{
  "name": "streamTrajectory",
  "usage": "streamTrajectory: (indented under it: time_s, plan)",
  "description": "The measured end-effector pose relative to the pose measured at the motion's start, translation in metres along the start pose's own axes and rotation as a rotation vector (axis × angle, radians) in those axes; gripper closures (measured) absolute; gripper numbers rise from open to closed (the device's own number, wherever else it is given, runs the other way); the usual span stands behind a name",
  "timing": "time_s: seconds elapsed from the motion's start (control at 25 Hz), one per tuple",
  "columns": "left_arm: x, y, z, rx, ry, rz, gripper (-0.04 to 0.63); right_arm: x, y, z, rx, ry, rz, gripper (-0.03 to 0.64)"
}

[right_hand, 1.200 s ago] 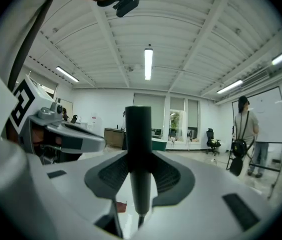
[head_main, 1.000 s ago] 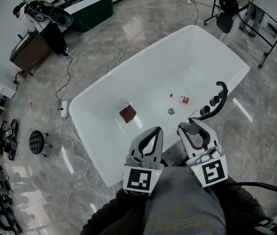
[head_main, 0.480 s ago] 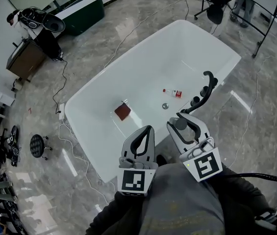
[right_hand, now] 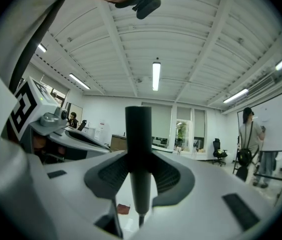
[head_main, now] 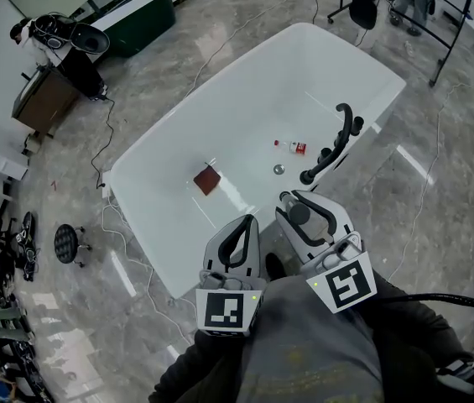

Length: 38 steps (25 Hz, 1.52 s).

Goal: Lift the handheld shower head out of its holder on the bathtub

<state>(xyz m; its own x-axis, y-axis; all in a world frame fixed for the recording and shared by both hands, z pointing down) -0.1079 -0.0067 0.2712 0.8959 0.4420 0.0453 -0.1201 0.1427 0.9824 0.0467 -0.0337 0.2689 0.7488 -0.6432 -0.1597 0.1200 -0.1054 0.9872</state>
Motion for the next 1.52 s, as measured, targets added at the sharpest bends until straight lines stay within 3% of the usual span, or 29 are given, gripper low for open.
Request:
streamTrajectory:
  time_s: [0.52, 0.92, 1.52]
  plan:
    - [0.066, 0.004, -0.069, 0.018, -0.033, 0.035, 0.592, -0.04, -0.011, -0.081, 0.037, -0.04, -0.03, 0.476]
    - [0.106, 0.022, -0.132, -0.037, -0.135, -0.045, 0.592, -0.077, -0.024, -0.142, 0.05, -0.118, -0.107, 0.476]
    - [0.109, 0.035, -0.179, -0.021, -0.085, -0.043, 0.592, -0.13, -0.036, -0.169, 0.091, -0.09, -0.159, 0.476]
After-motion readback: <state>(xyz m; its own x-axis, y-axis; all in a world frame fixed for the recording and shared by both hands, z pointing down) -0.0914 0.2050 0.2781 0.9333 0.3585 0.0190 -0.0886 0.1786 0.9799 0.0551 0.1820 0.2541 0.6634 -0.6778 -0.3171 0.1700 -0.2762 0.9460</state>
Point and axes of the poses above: the fingertips, and each gripper's own axes: z forward along the fingers, x to its right, y out of its underside, the point moved 9 cm from there along -z, backward along the fingers, and after that the axes turned 2 degrees about y, right-handed, at the moved point
